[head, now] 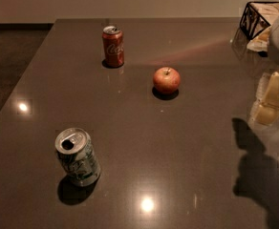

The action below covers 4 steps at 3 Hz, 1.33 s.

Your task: Move apple near 7up can

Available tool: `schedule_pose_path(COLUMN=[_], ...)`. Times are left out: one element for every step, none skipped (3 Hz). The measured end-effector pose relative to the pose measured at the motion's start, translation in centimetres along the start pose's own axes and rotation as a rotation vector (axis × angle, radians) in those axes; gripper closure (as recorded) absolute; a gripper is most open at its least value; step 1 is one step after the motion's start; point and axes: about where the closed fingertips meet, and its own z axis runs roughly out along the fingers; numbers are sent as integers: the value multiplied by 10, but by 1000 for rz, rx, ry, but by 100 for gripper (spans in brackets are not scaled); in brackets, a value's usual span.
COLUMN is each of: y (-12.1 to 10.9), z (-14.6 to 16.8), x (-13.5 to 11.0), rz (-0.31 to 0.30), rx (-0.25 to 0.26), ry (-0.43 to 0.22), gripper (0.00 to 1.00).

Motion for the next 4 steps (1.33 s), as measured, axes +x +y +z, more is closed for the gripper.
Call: schedule_pose_path(y=[0,-13,-31,-51], z=[0,11,37,72], x=[0,-11,-34,-59], rz=[0,12,30,67], rx=[0,9,11,-17], ry=[0,-28,-78,-120], gripper=[0,0,0,0])
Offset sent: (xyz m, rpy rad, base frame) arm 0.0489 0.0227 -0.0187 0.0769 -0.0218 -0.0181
